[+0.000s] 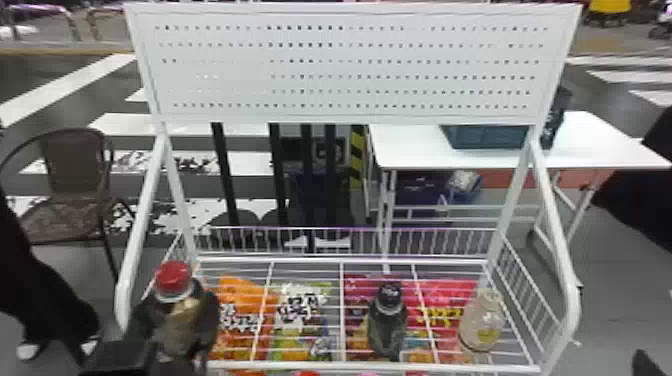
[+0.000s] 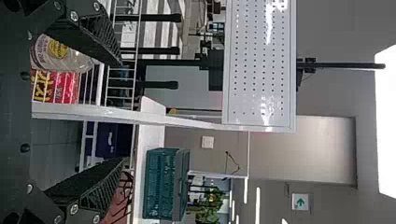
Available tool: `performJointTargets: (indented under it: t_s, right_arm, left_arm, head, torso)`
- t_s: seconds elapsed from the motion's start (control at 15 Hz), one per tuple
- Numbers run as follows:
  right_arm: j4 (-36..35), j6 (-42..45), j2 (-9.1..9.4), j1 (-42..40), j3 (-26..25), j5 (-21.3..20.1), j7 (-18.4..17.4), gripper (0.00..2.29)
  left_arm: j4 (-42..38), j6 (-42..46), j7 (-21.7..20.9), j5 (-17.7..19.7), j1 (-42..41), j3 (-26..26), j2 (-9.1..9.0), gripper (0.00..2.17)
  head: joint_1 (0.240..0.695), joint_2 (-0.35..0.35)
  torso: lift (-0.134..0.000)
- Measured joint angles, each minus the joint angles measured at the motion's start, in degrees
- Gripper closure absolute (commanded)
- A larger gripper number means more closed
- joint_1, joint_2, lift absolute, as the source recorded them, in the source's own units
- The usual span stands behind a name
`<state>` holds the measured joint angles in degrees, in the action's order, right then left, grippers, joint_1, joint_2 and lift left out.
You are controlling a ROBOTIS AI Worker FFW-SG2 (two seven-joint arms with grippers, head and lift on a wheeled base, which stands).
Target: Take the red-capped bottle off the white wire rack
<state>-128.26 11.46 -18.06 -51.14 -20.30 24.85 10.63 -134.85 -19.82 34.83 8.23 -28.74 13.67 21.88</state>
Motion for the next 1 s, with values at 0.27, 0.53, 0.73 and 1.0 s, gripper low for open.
performJointTargets:
  t_s: [0.27,0.53,0.73,1.0]
  right_arm:
    - [0.2,0.0,-0.13,0.2,0.3,0.0,0.0,0.17]
    - [0.1,0.0,-0.02,0.3,0.4,-0.1,0.0,0.17]
    - [0.1,0.0,0.28,0.2,0.5,-0.1,0.1,0.17]
    - [0.0,0.0,0.39,0.1,0.5,-0.2,0.1,0.17]
  left_arm:
    - [-4.3,7.3,-5.7,0.0,-7.8,-7.5,-0.28,1.91]
    - [-4.8,12.1,-13.6,1.3,-10.7,-10.8,-0.77,1.91]
    - [-4.7,11.6,-13.5,1.4,-10.7,-11.1,-0.87,1.91]
    - [-4.6,10.6,-13.4,1.3,-10.5,-11.2,-0.88,1.91]
  head:
    - [0.499,0.0]
    - [0.499,0.0]
    - [0.499,0.0]
    - [0.499,0.0]
  torso:
    - [0.0]
    - [0.0]
    - [0.0]
    - [0.0]
